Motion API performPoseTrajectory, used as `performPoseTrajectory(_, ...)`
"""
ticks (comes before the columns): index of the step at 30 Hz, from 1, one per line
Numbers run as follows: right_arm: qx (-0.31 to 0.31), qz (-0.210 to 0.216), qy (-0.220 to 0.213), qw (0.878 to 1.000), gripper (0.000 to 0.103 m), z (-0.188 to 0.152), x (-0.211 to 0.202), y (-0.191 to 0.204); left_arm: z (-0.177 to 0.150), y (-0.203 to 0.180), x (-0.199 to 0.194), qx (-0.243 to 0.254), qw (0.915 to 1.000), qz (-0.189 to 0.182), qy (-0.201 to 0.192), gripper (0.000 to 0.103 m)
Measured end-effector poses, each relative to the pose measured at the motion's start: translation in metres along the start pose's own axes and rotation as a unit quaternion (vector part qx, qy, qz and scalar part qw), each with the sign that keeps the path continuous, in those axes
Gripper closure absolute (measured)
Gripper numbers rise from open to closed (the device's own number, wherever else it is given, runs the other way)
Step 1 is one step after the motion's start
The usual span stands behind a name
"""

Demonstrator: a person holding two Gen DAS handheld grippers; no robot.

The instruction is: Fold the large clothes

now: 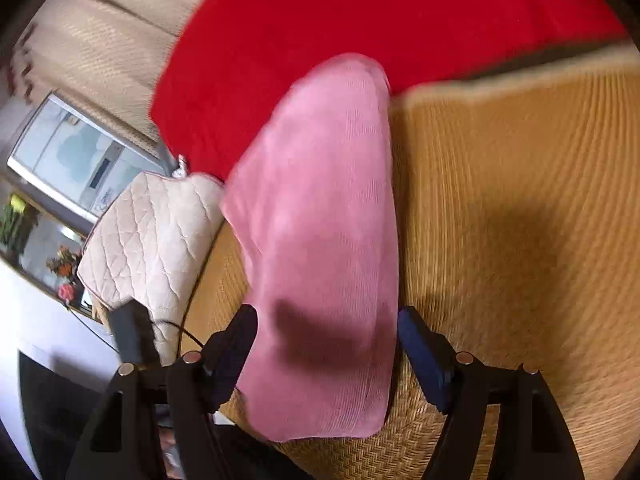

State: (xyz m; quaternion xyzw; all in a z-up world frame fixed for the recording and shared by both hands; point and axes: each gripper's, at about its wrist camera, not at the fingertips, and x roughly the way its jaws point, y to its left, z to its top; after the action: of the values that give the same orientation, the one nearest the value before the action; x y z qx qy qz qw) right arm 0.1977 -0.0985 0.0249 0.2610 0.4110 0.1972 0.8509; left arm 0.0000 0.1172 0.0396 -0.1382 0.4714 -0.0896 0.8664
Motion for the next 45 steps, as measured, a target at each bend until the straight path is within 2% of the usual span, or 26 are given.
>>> performPoseTrajectory(2, -0.022, 0.012, -0.02, 0.999, 0.026, 0.023, -0.01, 0.022, -0.004, -0.002, -0.003, 0.008, 1.0, 0.001, -0.005, 0.041)
performPoseTrajectory(4, -0.042, 0.048, 0.001, 0.998, 0.026, 0.047, 0.003, 0.047, -0.003, -0.01, 0.005, 0.004, 0.9999, 0.001, -0.011, 0.041)
performPoseTrajectory(6, -0.051, 0.082, 0.06, 0.994, 0.026, 0.073, 0.041, 0.071, -0.003, -0.012, 0.006, 0.003, 0.9999, -0.002, -0.013, 0.041)
performPoseTrajectory(7, -0.047, 0.082, 0.079, 0.992, 0.026, 0.081, 0.059, 0.077, -0.004, -0.013, 0.006, 0.007, 0.9998, -0.002, -0.016, 0.041)
performPoseTrajectory(9, -0.011, 0.09, 0.151, 0.984, 0.026, 0.099, 0.112, 0.08, -0.006, -0.013, 0.005, 0.009, 0.9997, -0.002, -0.021, 0.041)
performPoseTrajectory(10, 0.003, 0.089, 0.163, 0.983, 0.026, 0.106, 0.13, 0.08, -0.009, -0.011, 0.003, 0.011, 0.9997, -0.004, -0.022, 0.041)
performPoseTrajectory(11, 0.009, 0.077, 0.171, 0.982, 0.026, 0.115, 0.152, 0.08, -0.012, -0.01, 0.0, 0.011, 0.9996, -0.007, -0.023, 0.041)
performPoseTrajectory(14, 0.047, 0.077, 0.19, 0.978, 0.026, 0.127, 0.194, 0.069, -0.017, -0.008, -0.002, 0.012, 0.9995, -0.01, -0.027, 0.041)
performPoseTrajectory(16, 0.064, 0.034, 0.189, 0.979, 0.026, 0.135, 0.215, 0.058, -0.017, -0.007, -0.004, 0.021, 0.9992, -0.006, -0.034, 0.041)
performPoseTrajectory(17, 0.083, -0.001, 0.2, 0.976, 0.027, 0.136, 0.231, 0.047, -0.018, -0.009, -0.006, 0.025, 0.9989, -0.002, -0.038, 0.041)
performPoseTrajectory(19, 0.096, -0.023, 0.208, 0.973, 0.028, 0.135, 0.246, 0.036, -0.019, -0.012, -0.008, 0.03, 0.9986, 0.003, -0.044, 0.041)
performPoseTrajectory(24, 0.07, -0.027, 0.208, 0.975, 0.026, 0.139, 0.238, 0.057, -0.019, -0.012, -0.004, 0.021, 0.9992, -0.004, -0.034, 0.041)
performPoseTrajectory(27, 0.041, 0.008, 0.198, 0.979, 0.026, 0.138, 0.223, 0.086, -0.021, -0.011, -0.002, 0.018, 0.9992, -0.006, -0.035, 0.041)
performPoseTrajectory(31, 0.032, 0.053, 0.229, 0.972, 0.025, 0.12, 0.233, 0.105, -0.021, -0.004, 0.008, 0.017, 0.9992, -0.005, -0.035, 0.041)
performPoseTrajectory(33, 0.027, 0.037, 0.245, 0.968, 0.025, 0.11, 0.246, 0.098, -0.023, -0.005, 0.007, 0.019, 0.9991, -0.003, -0.037, 0.041)
performPoseTrajectory(34, 0.037, 0.011, 0.247, 0.968, 0.026, 0.106, 0.26, 0.084, -0.023, -0.005, 0.006, 0.02, 0.999, 0.001, -0.04, 0.041)
performPoseTrajectory(36, 0.077, 0.017, 0.246, 0.966, 0.027, 0.102, 0.275, 0.064, -0.021, -0.006, 0.002, 0.02, 0.9988, 0.006, -0.044, 0.041)
performPoseTrajectory(38, 0.078, 0.016, 0.246, 0.966, 0.028, 0.104, 0.277, 0.066, -0.02, -0.006, 0.002, 0.019, 0.999, 0.002, -0.041, 0.041)
performPoseTrajectory(41, 0.056, 0.025, 0.243, 0.968, 0.026, 0.105, 0.265, 0.086, -0.022, -0.008, 0.001, 0.025, 0.9988, 0.002, -0.042, 0.041)
performPoseTrajectory(45, 0.035, 0.065, 0.225, 0.972, 0.026, 0.095, 0.2, 0.09, -0.024, -0.006, 0.002, 0.015, 0.9991, -0.006, -0.04, 0.039)
